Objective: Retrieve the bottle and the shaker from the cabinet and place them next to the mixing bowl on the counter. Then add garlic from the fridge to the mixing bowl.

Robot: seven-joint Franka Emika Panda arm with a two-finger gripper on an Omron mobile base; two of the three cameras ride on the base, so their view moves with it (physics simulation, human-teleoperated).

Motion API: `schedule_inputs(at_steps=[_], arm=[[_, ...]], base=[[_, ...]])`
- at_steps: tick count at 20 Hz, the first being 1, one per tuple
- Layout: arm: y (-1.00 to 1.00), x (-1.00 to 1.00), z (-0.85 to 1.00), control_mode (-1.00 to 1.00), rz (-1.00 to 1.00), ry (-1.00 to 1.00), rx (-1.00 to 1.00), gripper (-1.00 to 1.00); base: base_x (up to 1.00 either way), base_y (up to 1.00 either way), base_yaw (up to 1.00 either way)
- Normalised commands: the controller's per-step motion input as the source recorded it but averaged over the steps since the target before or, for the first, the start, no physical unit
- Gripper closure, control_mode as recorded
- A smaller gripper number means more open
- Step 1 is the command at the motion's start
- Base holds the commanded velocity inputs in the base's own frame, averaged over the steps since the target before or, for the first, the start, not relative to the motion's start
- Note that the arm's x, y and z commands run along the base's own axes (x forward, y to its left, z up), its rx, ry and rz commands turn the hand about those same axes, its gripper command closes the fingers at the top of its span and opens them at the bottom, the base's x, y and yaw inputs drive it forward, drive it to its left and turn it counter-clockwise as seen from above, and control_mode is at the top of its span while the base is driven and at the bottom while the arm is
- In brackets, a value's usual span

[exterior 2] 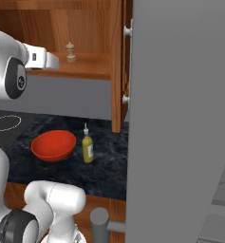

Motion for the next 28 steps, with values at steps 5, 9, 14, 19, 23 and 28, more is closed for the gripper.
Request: schedule_inputs(at_steps=[5, 9, 14, 19, 23, 28], arm=[[0.0, 0.23, 0.0, -1.0, -0.03, 0.01, 0.0, -1.0], [0.0, 0.48, 0.0, -1.0, -0.08, 0.01, 0.01, -1.0], [0.0, 0.33, 0.0, -1.0, 0.0, 0.0, 0.0, -1.0], [0.0, 0.34, 0.0, -1.0, 0.01, 0.01, 0.01, -1.0], [0.0, 0.57, -0.06, -1.0, 0.06, 0.05, 0.04, -1.0], [0.0, 0.55, 0.0, -1.0, 0.09, 0.05, 0.07, -1.0]], base=[[0.0, 0.0, 0.0], [0.0, 0.0, 0.0], [0.0, 0.0, 0.0], [0.0, 0.0, 0.0], [0.0, 0.0, 0.0], [0.0, 0.0, 0.0]])
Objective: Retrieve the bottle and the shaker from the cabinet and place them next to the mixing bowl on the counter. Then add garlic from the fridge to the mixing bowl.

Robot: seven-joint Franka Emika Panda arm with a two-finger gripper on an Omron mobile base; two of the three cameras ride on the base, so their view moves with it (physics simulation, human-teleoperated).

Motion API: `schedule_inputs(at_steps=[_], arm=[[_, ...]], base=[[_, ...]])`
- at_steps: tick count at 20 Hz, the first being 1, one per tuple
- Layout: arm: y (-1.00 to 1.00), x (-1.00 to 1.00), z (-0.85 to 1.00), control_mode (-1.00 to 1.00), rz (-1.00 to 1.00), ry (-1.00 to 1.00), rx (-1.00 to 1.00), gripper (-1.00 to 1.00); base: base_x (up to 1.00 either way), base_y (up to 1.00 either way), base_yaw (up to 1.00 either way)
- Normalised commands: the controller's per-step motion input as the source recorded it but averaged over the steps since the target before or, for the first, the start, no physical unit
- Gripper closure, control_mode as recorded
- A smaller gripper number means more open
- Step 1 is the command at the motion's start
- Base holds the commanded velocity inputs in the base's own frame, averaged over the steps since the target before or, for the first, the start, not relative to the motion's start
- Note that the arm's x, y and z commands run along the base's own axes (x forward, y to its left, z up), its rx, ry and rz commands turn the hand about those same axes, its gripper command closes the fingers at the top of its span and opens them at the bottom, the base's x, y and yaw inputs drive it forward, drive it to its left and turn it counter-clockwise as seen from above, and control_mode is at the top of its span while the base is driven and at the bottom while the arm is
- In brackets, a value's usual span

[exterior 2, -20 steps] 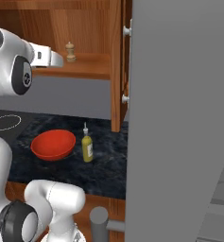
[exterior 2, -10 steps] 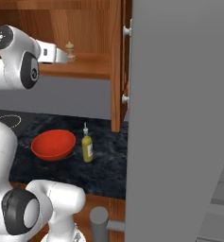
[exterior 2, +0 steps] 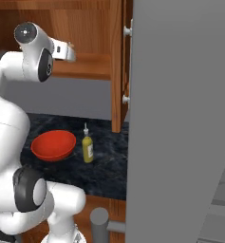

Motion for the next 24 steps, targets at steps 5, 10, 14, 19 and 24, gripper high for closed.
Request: schedule_inputs(at_steps=[5, 10, 14, 19, 24], arm=[[0.0, 0.52, -0.01, -1.0, 0.06, 0.0, 0.02, -1.0], [0.0, 0.6, -0.06, -1.0, 0.04, 0.0, 0.0, -1.0], [0.07, 0.48, -0.09, -1.0, 0.02, 0.0, 0.0, -1.0], [0.22, 0.35, -0.09, -1.0, 0.0, 0.0, 0.0, -1.0], [0.15, 0.36, -0.04, -1.0, -0.02, 0.0, -0.02, -1.0]], base=[[0.0, 0.0, 0.0], [0.0, 0.0, 0.0], [0.0, 0.0, 0.0], [0.0, 0.0, 0.0], [0.0, 0.0, 0.0]])
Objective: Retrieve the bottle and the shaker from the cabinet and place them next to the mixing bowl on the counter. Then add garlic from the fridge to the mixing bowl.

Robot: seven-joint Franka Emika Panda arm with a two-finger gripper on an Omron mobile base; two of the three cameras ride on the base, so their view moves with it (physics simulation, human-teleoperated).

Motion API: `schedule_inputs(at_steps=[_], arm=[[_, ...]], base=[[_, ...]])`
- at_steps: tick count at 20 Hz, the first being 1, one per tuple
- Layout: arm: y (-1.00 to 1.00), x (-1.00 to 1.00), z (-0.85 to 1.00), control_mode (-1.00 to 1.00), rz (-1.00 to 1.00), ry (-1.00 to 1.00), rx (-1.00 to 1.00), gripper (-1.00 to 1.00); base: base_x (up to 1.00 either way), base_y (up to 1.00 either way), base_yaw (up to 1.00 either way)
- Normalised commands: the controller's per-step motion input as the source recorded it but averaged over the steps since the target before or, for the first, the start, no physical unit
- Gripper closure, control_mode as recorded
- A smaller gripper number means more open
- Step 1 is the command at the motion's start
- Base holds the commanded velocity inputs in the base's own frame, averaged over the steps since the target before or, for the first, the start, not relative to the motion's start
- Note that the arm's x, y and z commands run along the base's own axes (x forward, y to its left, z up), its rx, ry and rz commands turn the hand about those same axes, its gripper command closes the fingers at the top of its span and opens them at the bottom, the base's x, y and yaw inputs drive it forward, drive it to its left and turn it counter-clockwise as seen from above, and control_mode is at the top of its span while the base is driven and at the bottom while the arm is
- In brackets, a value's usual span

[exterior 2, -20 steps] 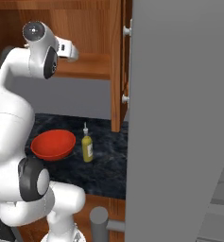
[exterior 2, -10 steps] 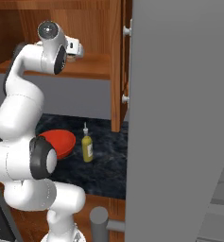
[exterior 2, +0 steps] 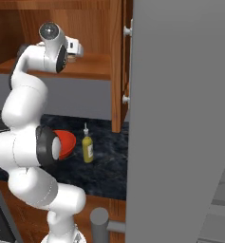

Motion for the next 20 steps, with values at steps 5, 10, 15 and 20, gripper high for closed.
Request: schedule_inputs(at_steps=[5, 10, 15, 20], arm=[[0.0, 0.34, -0.02, -1.0, -0.01, 0.0, -0.05, -1.0], [0.0, 0.27, -0.01, -1.0, 0.0, 0.0, -0.06, -1.0], [0.0, 0.26, -0.11, -1.0, 0.0, 0.0, -0.07, -1.0], [0.0, 0.12, -0.13, -1.0, 0.0, 0.0, -0.04, -1.0]], base=[[0.0, 0.0, 0.0], [0.0, 0.0, 0.0], [0.0, 0.0, 0.0], [0.0, 0.0, 0.0]])
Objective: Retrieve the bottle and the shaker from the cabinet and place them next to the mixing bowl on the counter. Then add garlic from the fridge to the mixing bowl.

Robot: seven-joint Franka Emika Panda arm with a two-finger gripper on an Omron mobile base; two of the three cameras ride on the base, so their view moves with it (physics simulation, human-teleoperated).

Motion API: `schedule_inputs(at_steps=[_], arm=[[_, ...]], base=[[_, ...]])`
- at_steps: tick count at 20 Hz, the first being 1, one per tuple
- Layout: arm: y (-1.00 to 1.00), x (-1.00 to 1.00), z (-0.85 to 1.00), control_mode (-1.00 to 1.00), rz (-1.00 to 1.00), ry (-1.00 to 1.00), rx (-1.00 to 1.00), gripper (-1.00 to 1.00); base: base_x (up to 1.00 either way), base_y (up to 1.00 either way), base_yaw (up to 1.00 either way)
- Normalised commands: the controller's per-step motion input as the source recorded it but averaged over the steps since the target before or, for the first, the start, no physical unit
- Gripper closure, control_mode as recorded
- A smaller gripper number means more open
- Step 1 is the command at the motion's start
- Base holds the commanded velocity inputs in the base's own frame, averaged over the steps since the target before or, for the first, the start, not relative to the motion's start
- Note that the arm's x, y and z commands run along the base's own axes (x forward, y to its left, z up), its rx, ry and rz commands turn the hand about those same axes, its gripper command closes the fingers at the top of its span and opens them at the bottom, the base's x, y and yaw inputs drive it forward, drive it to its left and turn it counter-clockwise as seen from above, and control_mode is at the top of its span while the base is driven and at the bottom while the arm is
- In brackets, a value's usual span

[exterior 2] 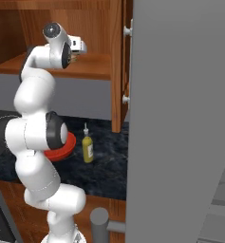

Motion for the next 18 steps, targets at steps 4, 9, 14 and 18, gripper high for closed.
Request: schedule_inputs(at_steps=[4, 9, 14, 18], arm=[[0.0, 0.05, -0.04, -1.0, 0.0, -0.01, 0.0, -1.0], [0.0, 0.04, -0.1, -1.0, 0.0, 0.0, 0.0, -1.0], [0.0, 0.12, -0.11, -1.0, 0.0, 0.0, 0.0, -1.0], [0.02, 0.15, -0.05, -1.0, 0.0, 0.0, 0.0, -1.0]], base=[[0.0, 0.0, 0.0], [0.0, 0.0, 0.0], [0.0, 0.0, 0.0], [0.0, 0.0, 0.0]])
